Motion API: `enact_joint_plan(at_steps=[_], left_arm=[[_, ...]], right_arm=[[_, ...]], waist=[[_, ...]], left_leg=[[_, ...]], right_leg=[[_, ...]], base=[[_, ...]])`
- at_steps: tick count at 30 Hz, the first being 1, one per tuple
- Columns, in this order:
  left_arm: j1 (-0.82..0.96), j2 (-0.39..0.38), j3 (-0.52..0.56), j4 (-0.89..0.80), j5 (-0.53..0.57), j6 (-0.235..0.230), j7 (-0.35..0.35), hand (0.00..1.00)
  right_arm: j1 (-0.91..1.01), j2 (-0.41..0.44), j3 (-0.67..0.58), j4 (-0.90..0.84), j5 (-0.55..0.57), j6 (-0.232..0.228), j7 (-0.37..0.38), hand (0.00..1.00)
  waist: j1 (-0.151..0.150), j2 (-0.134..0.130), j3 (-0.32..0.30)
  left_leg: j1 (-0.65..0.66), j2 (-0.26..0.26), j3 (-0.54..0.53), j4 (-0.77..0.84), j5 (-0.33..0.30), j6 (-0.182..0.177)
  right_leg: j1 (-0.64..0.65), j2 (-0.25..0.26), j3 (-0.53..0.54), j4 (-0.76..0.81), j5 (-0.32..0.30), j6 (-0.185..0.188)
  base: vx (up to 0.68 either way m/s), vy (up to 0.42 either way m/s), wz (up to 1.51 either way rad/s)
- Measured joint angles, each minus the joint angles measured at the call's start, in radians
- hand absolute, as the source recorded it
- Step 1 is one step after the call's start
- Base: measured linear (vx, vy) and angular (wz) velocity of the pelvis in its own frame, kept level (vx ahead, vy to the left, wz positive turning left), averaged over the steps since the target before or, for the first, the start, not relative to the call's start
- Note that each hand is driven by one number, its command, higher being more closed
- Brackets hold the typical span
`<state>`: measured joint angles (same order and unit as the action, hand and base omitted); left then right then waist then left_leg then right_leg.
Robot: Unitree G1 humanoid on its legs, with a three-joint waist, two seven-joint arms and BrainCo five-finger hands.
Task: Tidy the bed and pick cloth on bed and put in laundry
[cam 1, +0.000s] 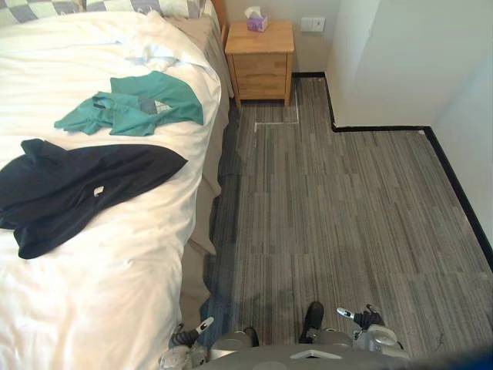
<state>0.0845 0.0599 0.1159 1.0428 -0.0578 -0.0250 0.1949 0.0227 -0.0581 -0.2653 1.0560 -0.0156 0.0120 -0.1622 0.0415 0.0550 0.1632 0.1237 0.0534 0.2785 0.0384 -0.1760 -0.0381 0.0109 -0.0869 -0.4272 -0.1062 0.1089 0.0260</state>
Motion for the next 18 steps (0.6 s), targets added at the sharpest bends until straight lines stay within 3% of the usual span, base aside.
enact_joint_plan(at_steps=[5, 8, 9, 10, 12, 13, 15, 18], left_arm=[[-0.044, -0.008, 0.001, 0.000, 0.039, 0.001, -0.002, 0.00], [-0.044, 0.001, 0.013, -0.001, 0.038, 0.000, -0.002, 0.00], [-0.043, 0.011, 0.028, -0.002, 0.038, 0.000, -0.001, 0.00], [-0.044, 0.013, 0.045, -0.020, 0.036, 0.000, 0.000, 0.00], [-0.049, 0.012, 0.056, -0.037, 0.028, -0.002, -0.001, 0.00], [-0.067, -0.001, 0.059, -0.039, 0.026, -0.003, 0.000, 0.00], [-0.079, -0.014, 0.054, -0.041, 0.023, -0.005, 0.000, 0.00], [-0.081, -0.014, 0.047, -0.040, 0.008, -0.005, -0.001, 0.00]], right_arm=[[-0.006, 0.002, -0.001, 0.001, 0.003, -0.001, 0.000, 0.00], [-0.023, 0.029, 0.013, 0.002, 0.005, -0.007, 0.000, 0.00], [-0.023, 0.033, 0.036, 0.002, 0.005, -0.012, 0.000, 0.00], [-0.019, 0.032, 0.048, 0.003, 0.006, -0.017, 0.000, 0.00], [-0.016, 0.016, 0.051, 0.001, 0.018, -0.021, -0.003, 0.00], [-0.016, -0.001, 0.053, 0.001, 0.028, -0.020, -0.011, 0.00], [-0.018, -0.028, 0.039, 0.001, 0.033, -0.020, -0.019, 0.00], [-0.005, -0.033, 0.035, -0.003, 0.035, -0.019, -0.023, 0.00]], waist=[[-0.013, -0.005, 0.004], [-0.019, -0.030, 0.019], [-0.021, -0.037, 0.023], [-0.021, -0.055, 0.027], [-0.009, -0.033, 0.048], [0.006, -0.036, 0.058], [0.006, -0.020, 0.073], [0.011, -0.009, 0.074]], left_leg=[[0.012, 0.004, -0.009, 0.009, -0.012, -0.020], [-0.015, 0.045, 0.057, 0.152, -0.074, -0.115], [-0.069, 0.075, 0.080, 0.282, -0.081, -0.126], [-0.126, 0.113, 0.090, 0.439, -0.079, -0.122], [-0.231, 0.169, 0.078, 0.676, -0.032, -0.096], [-0.290, 0.159, 0.039, 0.720, -0.070, -0.081], [-0.339, 0.121, 0.028, 0.655, -0.096, -0.057], [-0.359, 0.070, 0.047, 0.360, -0.056, -0.044]], right_leg=[[0.014, 0.000, -0.005, 0.000, 0.000, 0.000], [0.022, 0.017, 0.048, 0.000, -0.046, -0.006], [0.022, 0.023, 0.058, 0.000, -0.053, -0.014], [0.032, 0.029, 0.066, 0.000, -0.060, -0.021], [0.052, 0.049, 0.098, 0.001, -0.073, -0.034], [0.054, 0.042, 0.126, 0.001, -0.082, -0.037], [0.054, 0.021, 0.147, 0.001, -0.084, -0.034], [0.055, -0.007, 0.169, 0.001, -0.103, -0.005]], base=[[0.06, 0.047, 0.05], [0.00, -0.013, -0.44], [-0.02, -0.114, -0.39], [-0.01, -0.130, -0.33], [0.05, -0.103, -0.42], [0.11, -0.051, -0.59], [0.09, 0.005, -0.43], [0.13, 0.073, -0.41]])
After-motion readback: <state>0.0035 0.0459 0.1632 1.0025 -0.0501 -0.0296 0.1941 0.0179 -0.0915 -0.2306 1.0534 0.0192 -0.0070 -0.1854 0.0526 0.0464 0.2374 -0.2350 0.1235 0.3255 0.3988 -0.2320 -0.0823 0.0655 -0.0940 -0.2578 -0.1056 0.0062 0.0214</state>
